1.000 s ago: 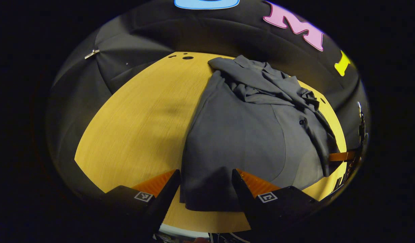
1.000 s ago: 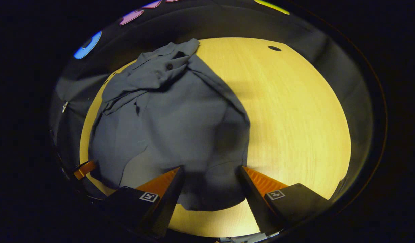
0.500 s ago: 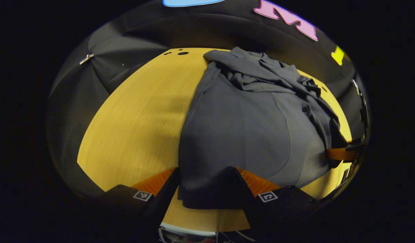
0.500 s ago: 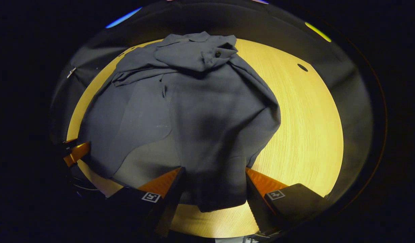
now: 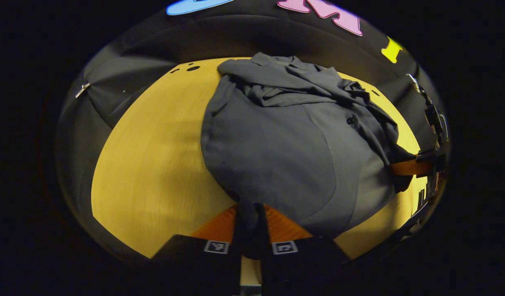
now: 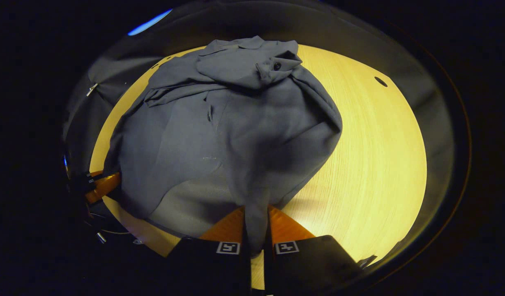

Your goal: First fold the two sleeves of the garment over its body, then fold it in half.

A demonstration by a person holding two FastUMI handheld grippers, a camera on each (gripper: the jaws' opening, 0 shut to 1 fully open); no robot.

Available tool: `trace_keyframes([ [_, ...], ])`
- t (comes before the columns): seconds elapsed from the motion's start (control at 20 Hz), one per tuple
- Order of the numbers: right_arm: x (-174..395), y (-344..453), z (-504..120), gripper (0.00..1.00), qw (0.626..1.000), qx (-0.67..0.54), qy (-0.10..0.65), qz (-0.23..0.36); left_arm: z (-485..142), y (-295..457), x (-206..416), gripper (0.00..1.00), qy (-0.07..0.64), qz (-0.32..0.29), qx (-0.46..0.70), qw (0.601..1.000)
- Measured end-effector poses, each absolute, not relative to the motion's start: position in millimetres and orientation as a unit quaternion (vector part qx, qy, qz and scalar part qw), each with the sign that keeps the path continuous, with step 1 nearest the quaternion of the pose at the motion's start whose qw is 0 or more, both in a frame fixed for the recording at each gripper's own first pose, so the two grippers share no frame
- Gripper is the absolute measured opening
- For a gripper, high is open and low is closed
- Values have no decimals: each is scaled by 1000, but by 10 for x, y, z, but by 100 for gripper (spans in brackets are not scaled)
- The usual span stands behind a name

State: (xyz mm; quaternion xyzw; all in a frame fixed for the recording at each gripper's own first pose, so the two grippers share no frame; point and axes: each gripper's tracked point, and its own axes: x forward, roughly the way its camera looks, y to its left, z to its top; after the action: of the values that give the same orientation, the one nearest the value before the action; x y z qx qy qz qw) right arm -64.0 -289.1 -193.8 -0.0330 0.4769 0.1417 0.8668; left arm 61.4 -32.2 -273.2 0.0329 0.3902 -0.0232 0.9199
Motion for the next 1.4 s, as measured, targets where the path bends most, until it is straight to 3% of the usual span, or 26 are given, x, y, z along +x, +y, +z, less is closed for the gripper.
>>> trace_keyframes([
  [0.05, -655, -2894, -1924, 11, 865, -27, 478, 152, -2730, -332, 643, 8, 386, -23, 30, 922],
  [0.1, -645, -2887, -1921, 8, 866, -19, 474, 158, -2724, -355, 667, 7, 385, -24, 27, 922],
  [0.75, -483, -2827, -1394, 5, 894, 76, 413, 157, -1917, -475, 922, 6, 333, -40, -60, 940],
  [1.4, 378, -2526, -605, 5, 925, 101, 327, 166, -871, -495, 1748, 6, 217, -53, -106, 969],
])
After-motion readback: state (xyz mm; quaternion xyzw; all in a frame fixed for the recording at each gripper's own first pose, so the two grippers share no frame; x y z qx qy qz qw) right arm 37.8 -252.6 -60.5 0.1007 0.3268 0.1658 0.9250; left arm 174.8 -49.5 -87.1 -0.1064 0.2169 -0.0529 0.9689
